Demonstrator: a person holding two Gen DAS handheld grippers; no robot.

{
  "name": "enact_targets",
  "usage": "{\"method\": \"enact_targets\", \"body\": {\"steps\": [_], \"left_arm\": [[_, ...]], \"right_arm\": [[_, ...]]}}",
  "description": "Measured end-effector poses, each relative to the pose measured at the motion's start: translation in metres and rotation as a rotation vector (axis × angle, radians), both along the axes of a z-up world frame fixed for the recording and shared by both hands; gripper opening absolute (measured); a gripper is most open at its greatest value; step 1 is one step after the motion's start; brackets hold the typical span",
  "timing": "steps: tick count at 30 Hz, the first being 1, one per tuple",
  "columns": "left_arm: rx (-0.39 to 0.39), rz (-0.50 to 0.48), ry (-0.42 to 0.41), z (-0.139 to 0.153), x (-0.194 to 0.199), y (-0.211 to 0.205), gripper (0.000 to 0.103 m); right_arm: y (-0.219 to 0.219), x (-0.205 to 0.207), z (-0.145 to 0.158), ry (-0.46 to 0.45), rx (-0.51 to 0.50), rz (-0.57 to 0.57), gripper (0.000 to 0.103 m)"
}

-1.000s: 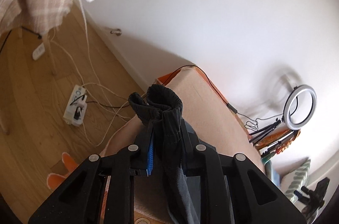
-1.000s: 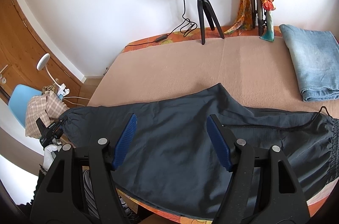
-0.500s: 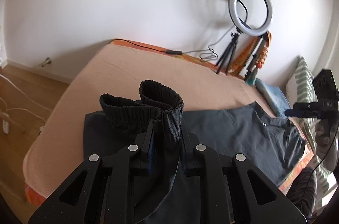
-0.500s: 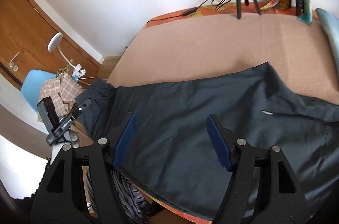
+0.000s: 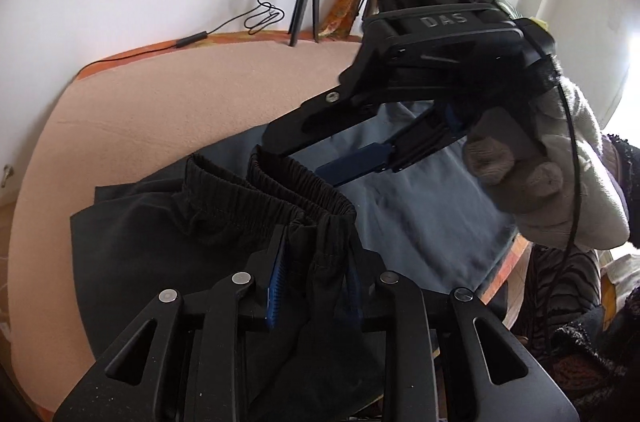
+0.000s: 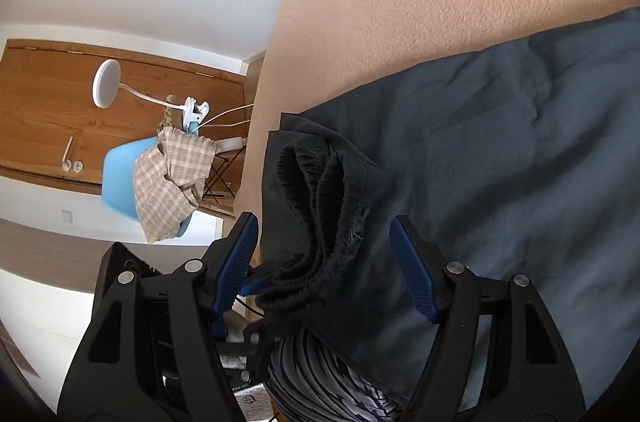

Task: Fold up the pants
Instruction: 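Grasp the cuffs with the right tool while the left tool releases them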

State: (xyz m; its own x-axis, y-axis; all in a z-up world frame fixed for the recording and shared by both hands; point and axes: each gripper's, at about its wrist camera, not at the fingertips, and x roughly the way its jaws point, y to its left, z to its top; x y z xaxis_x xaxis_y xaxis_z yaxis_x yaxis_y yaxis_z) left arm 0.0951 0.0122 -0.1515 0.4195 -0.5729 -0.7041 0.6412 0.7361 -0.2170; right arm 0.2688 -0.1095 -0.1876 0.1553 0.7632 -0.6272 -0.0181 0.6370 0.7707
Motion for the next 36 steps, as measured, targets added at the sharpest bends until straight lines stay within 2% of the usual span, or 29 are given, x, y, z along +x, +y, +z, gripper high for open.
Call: {"method": "enact_targets", "body": {"steps": [2,5,10,12,15,18,21,22,23,24,28,29,31,32,33,36], "left_arm": [[-0.037,-0.008,0.031,0.003,0.0,0.004,0.033],[-0.08,-0.03,0.065,0.005,0.0,0.007,0.033],[-0.06,-0.039,0.097,0.002,-0.004,0.005,0.033],[-0.068,-0.02,0.098,0.007,-0.005,0.01,0.033],[-0.028,0.034,0.067,0.007,-0.009,0.025,0.033],[-0.019,0.059,0.08,0.003,-0.009,0.037,0.033],[0.036,0.004,0.063,0.0,-0.009,0.025,0.034],[0.068,-0.027,0.059,-0.001,-0.009,0.015,0.037],[0.106,-0.051,0.056,-0.004,-0.007,0.005,0.049],[0.149,-0.072,0.051,-0.008,-0.004,-0.004,0.054],[0.28,-0.13,0.044,-0.026,0.0,-0.03,0.054],[0.293,-0.14,0.034,-0.028,0.0,-0.033,0.053],[0.267,-0.155,0.009,-0.028,0.001,-0.032,0.038],[0.238,-0.15,0.009,-0.026,0.003,-0.028,0.019],[0.2,-0.14,0.022,-0.025,0.006,-0.023,0.012],[0.07,-0.099,0.065,-0.018,0.015,-0.004,0.009]], "right_arm": [[0.004,0.002,-0.009,0.024,-0.002,-0.004,0.071],[0.006,0.003,-0.019,0.041,-0.016,-0.013,0.071],[0.01,0.005,-0.026,0.058,-0.04,-0.023,0.071],[0.016,0.005,-0.027,0.051,-0.072,-0.022,0.071],[0.027,0.004,-0.022,0.024,-0.115,-0.007,0.071],[0.03,0.001,-0.023,0.02,-0.115,-0.002,0.071],[0.023,0.003,-0.027,0.042,-0.078,-0.02,0.071],[0.02,0.004,-0.028,0.05,-0.067,-0.027,0.071],[0.017,0.004,-0.028,0.056,-0.06,-0.034,0.071],[0.014,0.005,-0.028,0.058,-0.059,-0.04,0.071],[0.003,0.005,-0.026,0.053,-0.055,-0.062,0.071],[0.001,0.005,-0.026,0.056,-0.048,-0.066,0.071],[-0.002,0.004,-0.028,0.061,-0.042,-0.07,0.071],[-0.003,0.003,-0.029,0.063,-0.04,-0.07,0.071],[-0.005,0.002,-0.029,0.065,-0.037,-0.071,0.071],[-0.005,-0.003,-0.031,0.076,-0.021,-0.066,0.072]]}}
